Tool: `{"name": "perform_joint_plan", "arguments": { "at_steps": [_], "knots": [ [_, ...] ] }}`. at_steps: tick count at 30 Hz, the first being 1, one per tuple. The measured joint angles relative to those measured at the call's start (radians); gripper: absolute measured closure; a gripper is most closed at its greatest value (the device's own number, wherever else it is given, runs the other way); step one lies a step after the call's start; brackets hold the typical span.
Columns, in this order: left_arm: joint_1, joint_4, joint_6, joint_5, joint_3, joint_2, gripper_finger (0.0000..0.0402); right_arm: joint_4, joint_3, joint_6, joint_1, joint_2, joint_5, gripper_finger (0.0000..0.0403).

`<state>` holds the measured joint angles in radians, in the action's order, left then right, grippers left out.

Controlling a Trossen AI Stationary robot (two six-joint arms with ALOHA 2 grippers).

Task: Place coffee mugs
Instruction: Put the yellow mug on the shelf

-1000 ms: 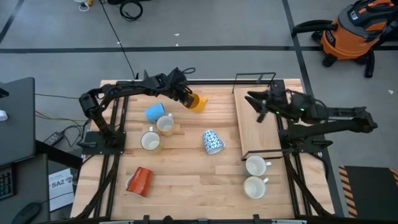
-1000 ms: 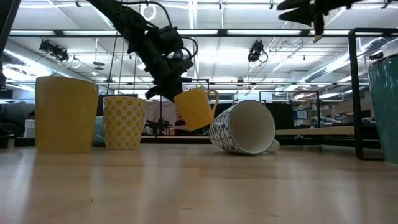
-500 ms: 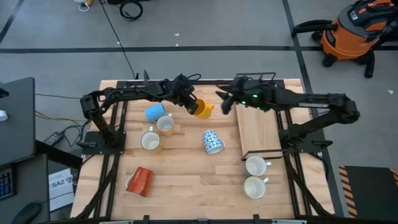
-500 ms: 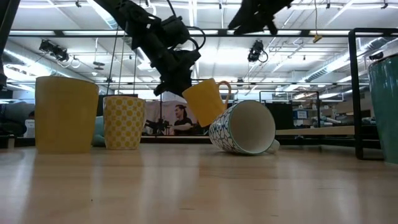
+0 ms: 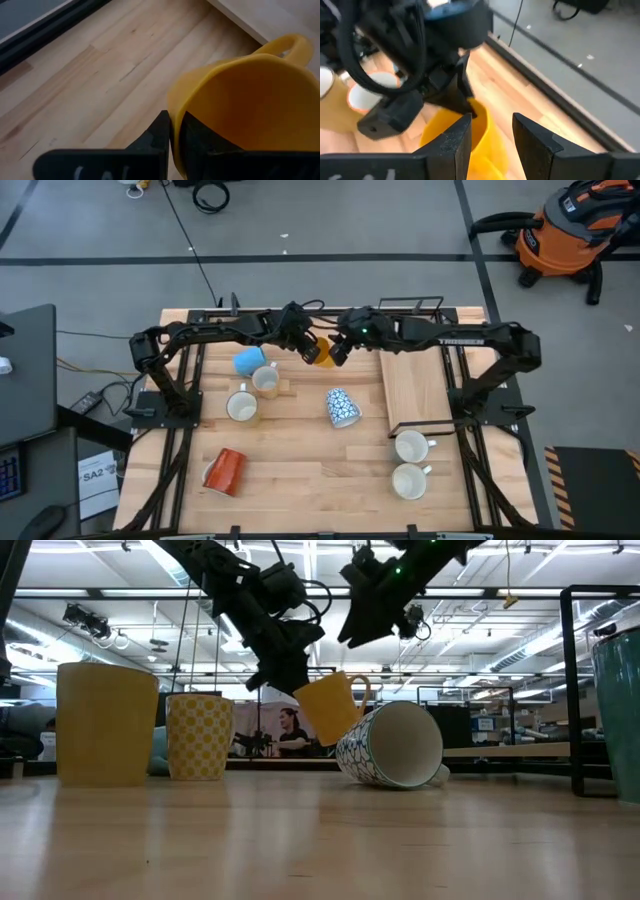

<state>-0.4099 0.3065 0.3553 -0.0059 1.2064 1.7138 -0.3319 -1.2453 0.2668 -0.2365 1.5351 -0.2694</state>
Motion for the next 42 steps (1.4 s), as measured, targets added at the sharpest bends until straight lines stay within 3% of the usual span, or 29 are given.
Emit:
{"name": "perform_joint_plan", "arguments": {
  "at_steps": [6,12,21,42],
  "knots": [
    [0.0,0.0,0.0,-0.001,0.0,0.0,0.037,-0.003,0.0,0.011,-0.03,0.038,0.112,0.0251],
    [0.0,0.0,0.0,-0.001,0.0,0.0,0.037,0.001,0.0,0.028,-0.05,0.062,0.166,0.0217],
    [0.0,-0.001,0.0,-0.001,0.001,0.0,0.037,0.002,0.001,0.03,-0.073,0.082,0.155,0.0164],
    [0.0,-0.095,0.014,-0.005,0.001,0.0,0.0369,-0.025,0.0,0.031,-0.073,0.099,0.104,0.0165]
  ]
}}
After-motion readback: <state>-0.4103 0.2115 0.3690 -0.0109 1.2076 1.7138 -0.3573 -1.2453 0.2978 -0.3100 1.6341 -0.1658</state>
